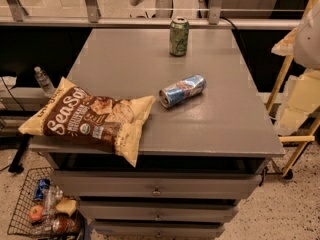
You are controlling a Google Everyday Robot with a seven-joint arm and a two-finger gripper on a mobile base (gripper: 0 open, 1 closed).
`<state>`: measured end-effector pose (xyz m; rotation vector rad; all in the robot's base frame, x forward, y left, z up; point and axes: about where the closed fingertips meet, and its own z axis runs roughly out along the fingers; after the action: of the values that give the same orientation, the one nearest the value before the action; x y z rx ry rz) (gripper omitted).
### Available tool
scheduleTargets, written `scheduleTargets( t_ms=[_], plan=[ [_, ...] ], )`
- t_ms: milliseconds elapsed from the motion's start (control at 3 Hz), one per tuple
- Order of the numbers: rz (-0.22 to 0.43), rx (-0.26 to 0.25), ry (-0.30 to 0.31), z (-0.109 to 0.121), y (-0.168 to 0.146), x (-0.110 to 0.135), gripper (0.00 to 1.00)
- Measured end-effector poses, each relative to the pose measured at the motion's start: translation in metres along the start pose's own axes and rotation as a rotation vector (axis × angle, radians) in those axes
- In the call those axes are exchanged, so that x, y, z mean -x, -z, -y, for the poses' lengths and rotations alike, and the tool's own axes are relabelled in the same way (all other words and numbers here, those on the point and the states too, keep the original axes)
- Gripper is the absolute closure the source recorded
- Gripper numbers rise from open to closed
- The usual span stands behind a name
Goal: Place redbull can upright
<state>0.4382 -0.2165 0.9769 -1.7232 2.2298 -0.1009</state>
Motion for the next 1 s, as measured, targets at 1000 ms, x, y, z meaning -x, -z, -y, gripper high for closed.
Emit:
scheduleTargets(
  t_ms=[1000],
  plan=[
    [-0.01, 0.068, 0.138, 0.038, -0.047, 0.057, 0.0]
  ],
)
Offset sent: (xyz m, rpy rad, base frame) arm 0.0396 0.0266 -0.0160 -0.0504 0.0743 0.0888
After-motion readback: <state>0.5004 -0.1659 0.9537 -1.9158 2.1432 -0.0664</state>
